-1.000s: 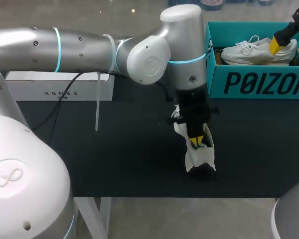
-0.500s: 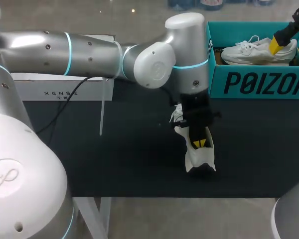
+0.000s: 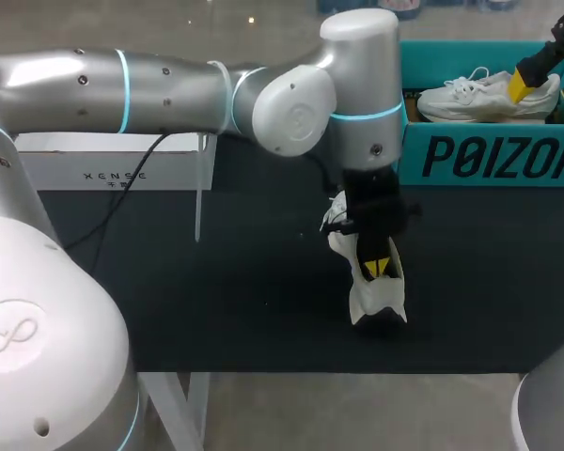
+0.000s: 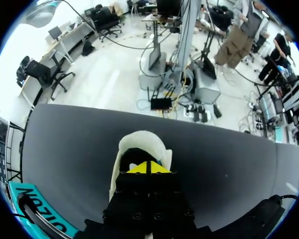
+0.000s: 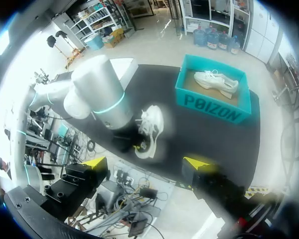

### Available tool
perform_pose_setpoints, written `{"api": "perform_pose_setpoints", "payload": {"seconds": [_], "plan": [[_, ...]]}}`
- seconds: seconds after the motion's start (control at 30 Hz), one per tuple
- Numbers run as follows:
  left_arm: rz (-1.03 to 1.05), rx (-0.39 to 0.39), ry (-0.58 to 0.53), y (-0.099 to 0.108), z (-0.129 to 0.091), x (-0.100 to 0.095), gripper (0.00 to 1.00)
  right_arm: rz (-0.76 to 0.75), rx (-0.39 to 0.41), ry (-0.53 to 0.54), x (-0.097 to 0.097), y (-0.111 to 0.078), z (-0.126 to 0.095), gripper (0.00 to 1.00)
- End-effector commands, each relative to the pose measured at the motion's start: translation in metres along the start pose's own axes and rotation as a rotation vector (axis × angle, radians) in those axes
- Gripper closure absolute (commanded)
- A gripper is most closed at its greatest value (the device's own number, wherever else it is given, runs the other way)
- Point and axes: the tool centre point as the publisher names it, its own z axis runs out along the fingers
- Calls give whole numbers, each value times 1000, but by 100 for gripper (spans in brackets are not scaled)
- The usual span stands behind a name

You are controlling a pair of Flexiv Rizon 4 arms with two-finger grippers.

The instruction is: Take the shoe out of the shoebox, open the shoe tongue, remove and reinsert the insole, then place the shoe into the shoebox

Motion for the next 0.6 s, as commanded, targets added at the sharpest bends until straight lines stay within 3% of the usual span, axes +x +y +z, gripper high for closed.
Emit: {"api": "perform_pose_setpoints", "payload": {"seconds": [0.03, 0.33, 0.6], "plan": [[5, 9, 9, 2, 11, -2, 100, 1, 6, 0, 0, 2, 0, 0], [33, 53, 28, 15, 42, -15, 100, 1, 6, 0, 0, 2, 0, 0], [52, 98, 47, 23, 88, -30, 100, 1, 6, 0, 0, 2, 0, 0]]}}
